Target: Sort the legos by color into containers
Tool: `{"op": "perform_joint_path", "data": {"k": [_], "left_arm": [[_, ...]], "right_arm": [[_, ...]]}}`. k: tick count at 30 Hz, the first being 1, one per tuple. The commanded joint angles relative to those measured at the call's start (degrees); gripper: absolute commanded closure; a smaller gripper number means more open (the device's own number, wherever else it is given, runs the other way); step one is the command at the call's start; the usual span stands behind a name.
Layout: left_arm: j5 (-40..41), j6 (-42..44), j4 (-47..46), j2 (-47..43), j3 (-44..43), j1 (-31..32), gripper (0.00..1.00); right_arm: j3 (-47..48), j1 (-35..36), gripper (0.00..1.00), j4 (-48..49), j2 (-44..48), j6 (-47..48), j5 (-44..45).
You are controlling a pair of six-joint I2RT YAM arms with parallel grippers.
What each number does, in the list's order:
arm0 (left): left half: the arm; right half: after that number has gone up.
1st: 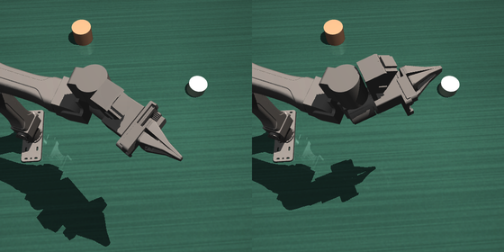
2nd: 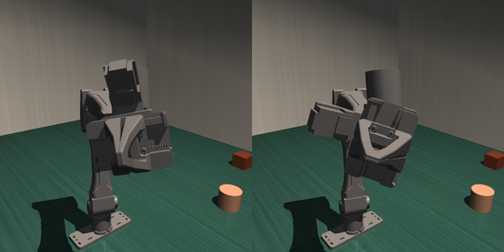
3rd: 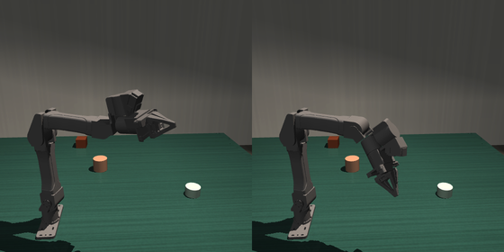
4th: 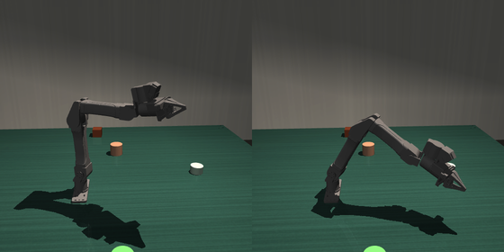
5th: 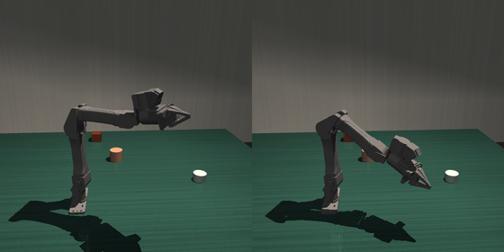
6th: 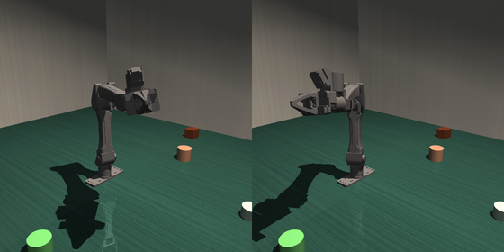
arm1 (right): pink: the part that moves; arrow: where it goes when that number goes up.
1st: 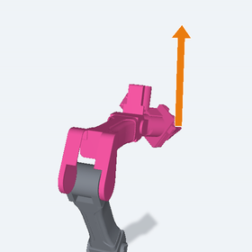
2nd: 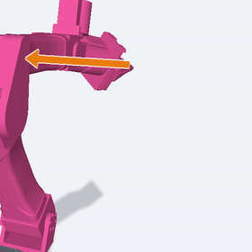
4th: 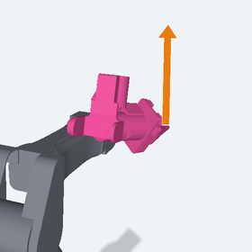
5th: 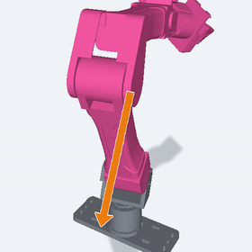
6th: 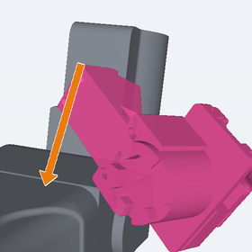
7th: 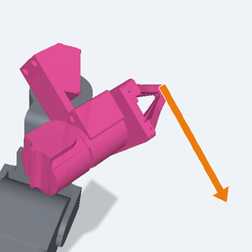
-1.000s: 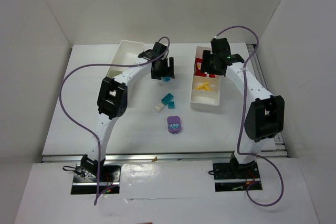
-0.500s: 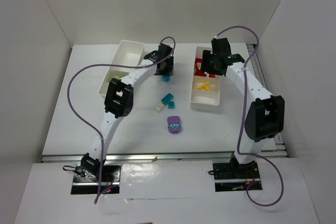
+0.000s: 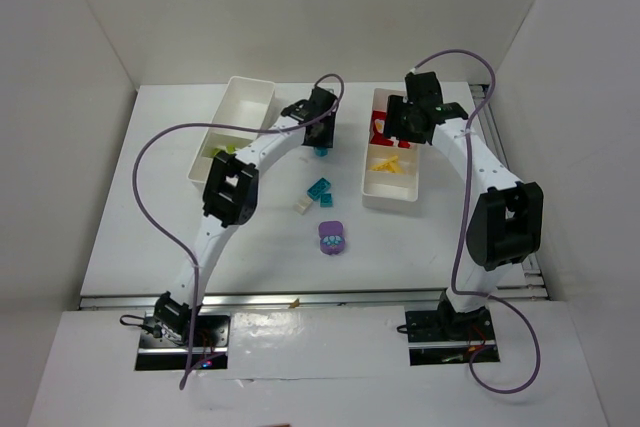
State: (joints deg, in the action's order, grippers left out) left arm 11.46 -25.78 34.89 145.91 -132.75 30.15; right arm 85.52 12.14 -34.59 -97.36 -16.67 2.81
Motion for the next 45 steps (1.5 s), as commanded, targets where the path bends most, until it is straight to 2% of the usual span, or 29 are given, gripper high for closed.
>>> {"op": "perform_joint_path", "data": {"k": [1, 4, 7, 11, 16, 21, 26, 30, 31, 33, 34, 35, 36, 37, 38, 41, 42, 45], "left_arm": [[-3.2, 0.9, -0.4, -5.8, 1.6, -0.9, 0.79], [-8.0, -0.9, -0.4, -10.9, 3.9, -2.7, 0.92], [-12.8, -1.5, -0.4, -15.6, 5.6, -4.2, 1.00], [-14.3, -2.7, -0.4, -21.5, 11.0, -6.8, 1.00], [-12.9, -3.3, 1.5, -24.4, 11.5, -11.2, 1.00], [-8.8, -2.2, 2.7, -24.4, 11.5, -16.3, 1.00], [-8.8, -2.2, 2.7, -23.0, 12.3, -20.7, 1.00], [-10.0, -3.3, 2.7, -19.9, 9.6, -23.2, 1.00], [-11.2, -3.3, 2.7, -18.9, 7.9, -24.0, 0.97], [-15.4, -1.6, 3.9, -15.8, 4.8, -24.8, 0.68], [-16.0, -0.9, 4.6, -15.7, 2.3, -24.8, 0.33], [-16.6, -0.9, 4.6, -15.7, 2.2, -24.8, 0.25], [-16.6, -0.3, 4.6, -15.7, 2.2, -24.8, 0.13], [-16.6, 0.5, 4.0, -16.5, 2.8, -23.9, 0.06], [-16.6, 1.2, 3.3, -18.5, 4.2, -22.9, 0.01], [-15.2, 4.9, 3.3, -22.2, 7.5, -19.6, 0.01], [-15.2, 5.8, 3.3, -25.6, 9.2, -18.6, 0.06], [-15.2, 8.7, 2.8, -32.1, 17.2, -14.0, 0.12]], "right_arm": [[1.7, -0.8, 0.35, 1.4, 1.5, -0.1, 0.0], [1.1, -0.8, 0.35, 2.0, 2.0, -0.1, 0.0], [1.1, -0.8, 0.35, 2.0, 2.0, -0.1, 0.0], [1.1, -0.8, 0.35, 2.0, 2.6, -0.1, 0.0], [0.4, -1.3, 0.35, 2.0, 3.1, -0.6, -1.1], [0.4, -1.3, 0.35, 2.5, 3.1, -1.2, -1.1], [0.4, -1.3, 0.35, 2.0, 3.1, -1.2, -1.1], [0.4, -1.3, 0.35, 2.0, 3.1, -1.2, -1.1], [1.0, -1.3, 0.35, 2.0, 3.1, -1.2, -1.1], [1.0, -1.3, 0.35, 2.0, 3.1, -1.2, -1.1], [1.6, -1.3, 0.35, 1.5, 2.6, -1.2, -1.1], [1.6, -1.3, 0.35, 1.5, 2.6, -1.2, -1.1], [1.6, -1.3, 0.35, 1.5, 2.6, -1.2, -1.1], [1.6, -1.3, 0.35, 1.5, 2.6, -1.2, -1.1], [1.6, -1.3, 0.35, 1.5, 2.6, -1.2, -1.1], [2.4, -1.3, 0.35, 0.8, 2.6, -1.2, -1.1], [2.9, -0.8, 0.35, 0.8, 2.6, -1.2, -1.1], [3.4, -0.8, 0.35, 0.2, 3.2, -1.2, -0.4]]}}
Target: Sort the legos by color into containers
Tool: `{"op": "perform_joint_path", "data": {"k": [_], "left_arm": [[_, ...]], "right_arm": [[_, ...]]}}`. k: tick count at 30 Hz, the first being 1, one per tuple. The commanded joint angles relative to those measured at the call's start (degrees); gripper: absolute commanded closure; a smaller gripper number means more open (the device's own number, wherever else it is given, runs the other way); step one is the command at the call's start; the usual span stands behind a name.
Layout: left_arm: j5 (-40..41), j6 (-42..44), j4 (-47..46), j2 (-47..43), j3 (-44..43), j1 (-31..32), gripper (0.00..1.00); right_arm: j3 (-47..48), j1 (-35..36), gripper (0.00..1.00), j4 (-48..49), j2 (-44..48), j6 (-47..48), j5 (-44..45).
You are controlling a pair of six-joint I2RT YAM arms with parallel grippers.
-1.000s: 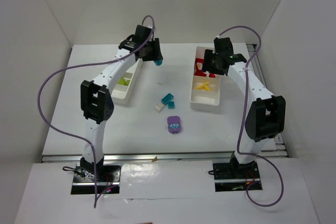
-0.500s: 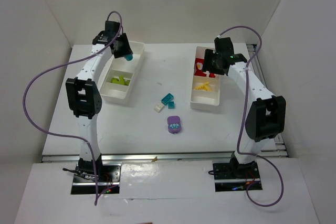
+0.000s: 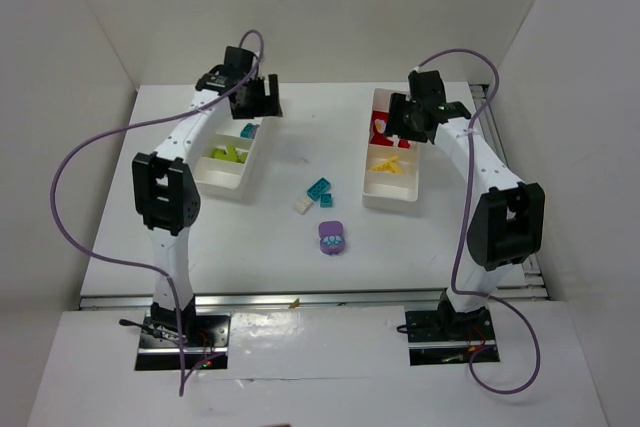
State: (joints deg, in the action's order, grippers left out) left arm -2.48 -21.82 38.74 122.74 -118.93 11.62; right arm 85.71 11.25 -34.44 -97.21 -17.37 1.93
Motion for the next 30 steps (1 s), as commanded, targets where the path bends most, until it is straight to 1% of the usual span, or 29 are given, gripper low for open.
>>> {"op": "perform_joint_path", "data": {"k": [1, 2, 3, 4, 5, 6, 10, 12, 15, 17, 25, 29, 30], "left_arm": [[-1.7, 5.3, -1.0, -9.9, 5.1, 5.9, 0.12], [-1.7, 5.9, -1.0, -10.5, 8.2, 8.5, 0.12], [-1.7, 5.9, -1.0, -11.0, 9.6, 9.8, 0.10], [-1.7, 5.9, -1.0, -11.0, 10.7, 11.0, 0.04], [-2.5, 5.9, -1.0, -11.0, 12.7, 13.4, 0.01], [-2.5, 6.4, -0.4, -11.0, 13.2, 14.6, 0.00], [-2.5, 6.4, 0.1, -8.0, 13.7, 19.0, 0.00], [-1.3, 6.4, -0.6, -6.4, 15.1, 21.5, 0.00], [0.5, 7.0, -1.7, -4.7, 16.0, 23.6, 0.00], [1.6, 7.0, -1.7, -1.8, 15.3, 24.3, 0.00], [5.5, 5.9, -3.8, 2.7, 15.3, 24.3, 0.12], [6.8, 5.9, -3.8, 3.3, 15.3, 24.3, 0.20], [6.8, 5.9, -3.8, 3.9, 15.3, 24.3, 0.25]], "right_arm": [[2.6, 0.1, 0.35, 0.6, 3.1, -0.5, 0.4], [2.6, 0.1, 0.35, 0.6, 3.1, -0.5, 0.4], [2.6, 0.1, 0.35, 0.6, 3.1, -0.5, 0.4], [2.1, 0.6, 0.35, 0.6, 3.1, -0.5, 0.4], [2.1, 0.6, 0.35, 0.6, 3.1, -0.5, -0.2], [2.1, 0.6, 0.35, 0.6, 3.1, -0.5, -0.2], [2.1, 1.8, 0.35, 0.6, 3.6, -1.0, -0.2], [2.1, 1.9, 0.35, 0.6, 4.1, -1.0, 0.4], [1.6, 1.9, 0.35, 0.6, 4.1, -1.5, 0.4], [1.6, 1.9, 0.35, 0.6, 4.7, -1.5, 0.4], [1.0, 1.9, 0.35, 0.1, 4.7, -1.5, 0.9], [0.5, 1.9, 0.35, 0.1, 4.7, -1.5, 0.9], [0.5, 1.9, 0.35, 0.1, 4.7, -1.5, 0.9]]}}
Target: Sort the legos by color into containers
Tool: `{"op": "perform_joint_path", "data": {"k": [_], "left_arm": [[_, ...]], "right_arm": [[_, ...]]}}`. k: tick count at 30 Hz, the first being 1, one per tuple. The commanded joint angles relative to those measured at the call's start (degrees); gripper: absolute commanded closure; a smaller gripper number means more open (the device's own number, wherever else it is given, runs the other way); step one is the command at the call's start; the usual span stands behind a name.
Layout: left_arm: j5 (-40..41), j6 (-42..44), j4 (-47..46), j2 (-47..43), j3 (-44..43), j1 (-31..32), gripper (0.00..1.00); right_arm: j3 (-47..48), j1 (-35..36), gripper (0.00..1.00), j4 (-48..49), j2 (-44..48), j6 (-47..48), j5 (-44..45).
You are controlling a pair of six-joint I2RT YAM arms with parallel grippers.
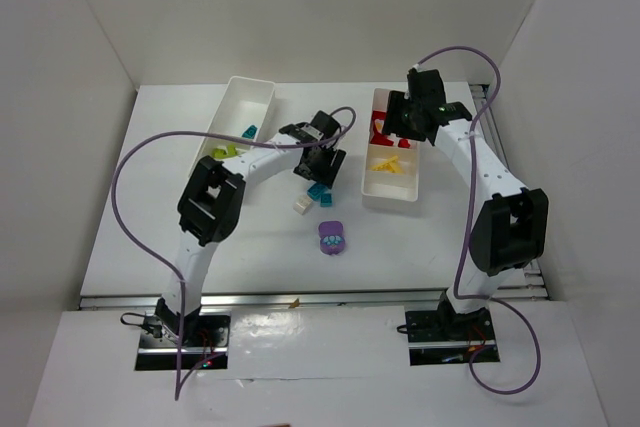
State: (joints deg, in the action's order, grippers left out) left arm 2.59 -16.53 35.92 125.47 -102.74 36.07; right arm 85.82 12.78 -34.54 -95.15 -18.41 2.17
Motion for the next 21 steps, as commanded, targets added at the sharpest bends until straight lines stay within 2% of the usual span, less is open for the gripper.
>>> {"op": "perform_joint_path", "data": {"k": [1, 7, 11, 14, 17, 21], "left_arm": [[1.7, 0.6, -1.0, 1.7, -1.4, -0.1, 0.27], [2.3, 0.1, -1.0, 3.5, -3.2, -0.1, 0.44], [4.3, 0.1, -0.5, 3.5, -5.6, -0.6, 0.48], [6.5, 0.7, 2.0, 3.5, -9.6, -1.4, 0.61], [7.7, 0.7, 3.4, 0.0, -13.5, -4.7, 0.64], [3.7, -0.7, 2.8, -3.9, -15.9, -11.3, 0.66]], "right_arm": [[0.4, 0.3, 0.35, 0.2, 2.6, -0.5, 0.6], [0.4, 0.3, 0.35, 0.7, 2.6, -0.5, 0.1], [0.4, 0.3, 0.35, 0.7, 2.6, -0.5, 0.1], [0.4, 0.3, 0.35, 0.7, 2.1, -0.5, 0.1], [0.4, 0.3, 0.35, 0.7, 2.1, -0.5, 0.1], [0.4, 0.3, 0.35, 0.7, 2.1, 0.0, 0.1]]}}
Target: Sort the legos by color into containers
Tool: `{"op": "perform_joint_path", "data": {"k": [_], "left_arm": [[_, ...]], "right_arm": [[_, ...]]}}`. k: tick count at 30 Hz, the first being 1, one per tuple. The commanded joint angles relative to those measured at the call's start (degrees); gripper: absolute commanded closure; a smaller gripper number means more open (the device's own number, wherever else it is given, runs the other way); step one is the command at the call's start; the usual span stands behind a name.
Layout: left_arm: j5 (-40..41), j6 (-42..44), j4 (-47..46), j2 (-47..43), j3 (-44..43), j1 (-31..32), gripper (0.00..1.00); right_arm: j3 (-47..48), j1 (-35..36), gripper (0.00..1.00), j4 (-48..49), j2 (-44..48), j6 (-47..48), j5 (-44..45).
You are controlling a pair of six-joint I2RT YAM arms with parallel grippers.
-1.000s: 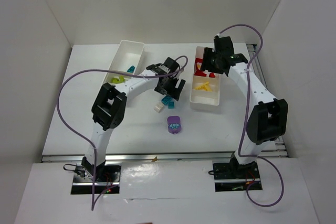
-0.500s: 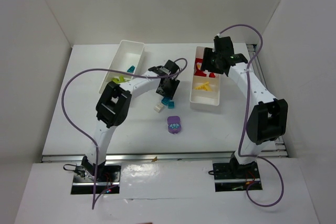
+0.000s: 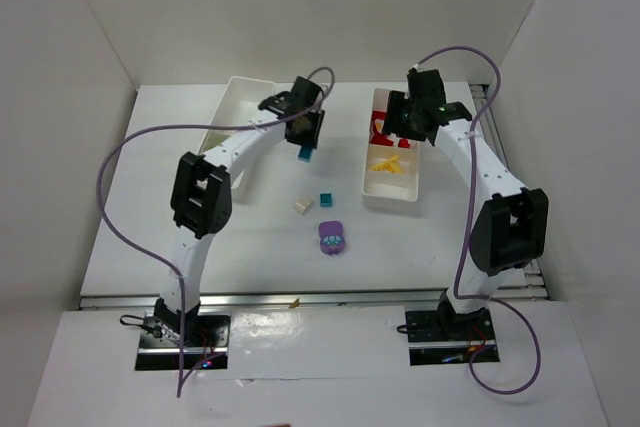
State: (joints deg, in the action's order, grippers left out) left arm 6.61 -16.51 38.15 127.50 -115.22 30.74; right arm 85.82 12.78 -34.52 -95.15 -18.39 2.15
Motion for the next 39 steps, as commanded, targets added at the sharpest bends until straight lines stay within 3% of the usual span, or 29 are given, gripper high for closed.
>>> {"op": "perform_joint_path", "data": {"k": [1, 5, 10, 12, 15, 17, 20, 27, 32, 36, 39], "left_arm": [[-1.0, -0.7, 0.5, -5.9, -4.1, -7.4, 0.67], [-1.7, -4.5, 3.1, -4.6, -8.6, -15.9, 0.67], [-3.1, -7.7, 3.7, -2.3, -10.2, -22.0, 0.67], [-4.8, -7.7, 3.2, 0.2, -12.7, -23.9, 0.59], [-7.7, -7.7, 3.2, 2.7, -17.0, -25.2, 0.25], [-11.0, -7.7, 3.2, 4.0, -19.7, -25.9, 0.11], [-13.7, -7.7, 2.5, 1.9, -18.6, -25.9, 0.09], [-17.9, -3.4, 1.0, -8.6, -5.5, -17.1, 0.17], [-20.7, -1.2, 1.0, -11.8, 4.0, -8.3, 0.13], [-20.6, -9.1, 1.0, -11.8, 11.5, -2.4, 0.12], [-13.9, -13.2, 1.0, -11.1, 12.2, 2.2, 0.12]], "right_arm": [[0.4, 0.3, 0.35, 0.7, 2.1, 0.0, 0.1], [0.4, 0.3, 0.35, 0.7, 2.1, 0.0, 0.1], [0.9, 0.3, 0.35, 0.7, 0.9, 0.0, 0.1], [1.4, 0.3, 0.35, 0.7, 0.3, 0.0, 0.1], [1.5, 0.3, 0.35, 0.7, -0.2, 0.0, -0.4], [2.0, 0.3, 0.35, 0.7, -0.2, 0.0, -0.4], [2.0, 0.3, 0.35, 0.7, -0.2, 0.0, -0.4], [2.0, 0.3, 0.35, 0.7, -0.2, -0.5, -0.4], [2.0, 0.8, 0.35, 0.7, 0.3, -0.5, -0.4], [1.5, 0.8, 0.35, 1.2, 0.3, -1.0, -0.4], [1.5, 1.4, 0.35, 1.2, 0.8, -1.0, -0.4]]}}
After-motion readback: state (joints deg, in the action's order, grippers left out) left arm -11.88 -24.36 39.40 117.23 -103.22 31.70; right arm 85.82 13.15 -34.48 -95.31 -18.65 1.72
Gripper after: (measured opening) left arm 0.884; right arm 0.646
